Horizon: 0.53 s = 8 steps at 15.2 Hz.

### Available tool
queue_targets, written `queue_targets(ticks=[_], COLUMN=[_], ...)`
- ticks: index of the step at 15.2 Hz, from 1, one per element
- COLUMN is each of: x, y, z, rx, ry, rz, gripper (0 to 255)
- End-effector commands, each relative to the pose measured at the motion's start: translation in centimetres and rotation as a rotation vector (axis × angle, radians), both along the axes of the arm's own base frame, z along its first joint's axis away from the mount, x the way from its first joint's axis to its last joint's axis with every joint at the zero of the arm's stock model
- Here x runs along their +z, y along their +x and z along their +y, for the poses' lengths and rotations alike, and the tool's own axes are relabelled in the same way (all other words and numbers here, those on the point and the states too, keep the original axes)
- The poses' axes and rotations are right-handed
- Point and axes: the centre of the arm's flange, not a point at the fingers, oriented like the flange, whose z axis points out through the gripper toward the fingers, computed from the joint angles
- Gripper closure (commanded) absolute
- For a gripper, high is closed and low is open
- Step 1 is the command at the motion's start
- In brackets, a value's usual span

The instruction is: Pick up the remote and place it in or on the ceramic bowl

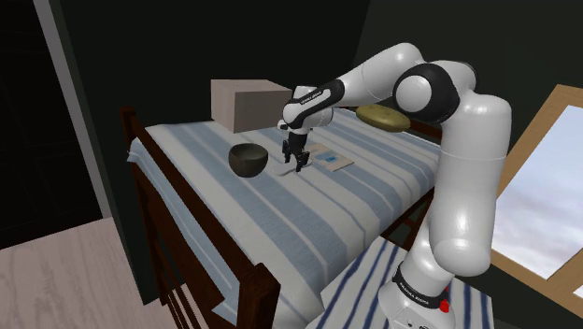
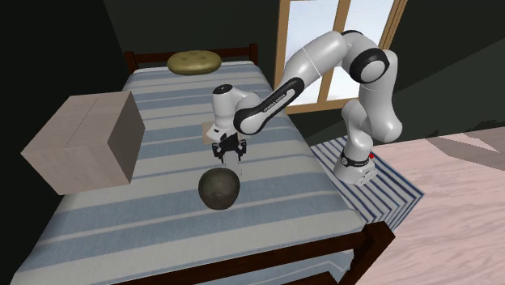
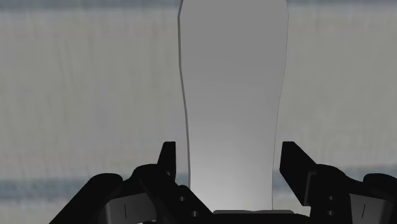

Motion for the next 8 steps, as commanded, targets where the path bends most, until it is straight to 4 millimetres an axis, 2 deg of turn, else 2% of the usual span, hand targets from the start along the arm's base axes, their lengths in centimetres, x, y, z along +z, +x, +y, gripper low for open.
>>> queue_targets(ticks=[1, 3, 8], x=[0.0, 0.0, 2.7], y=[0.0, 0.0, 0.0], z=[0.0, 0.0, 0.0], rx=[0.0, 0.0, 0.0], ry=[0.0, 0.0, 0.0], rz=[0.0, 0.0, 0.0], gripper=[255, 255, 255])
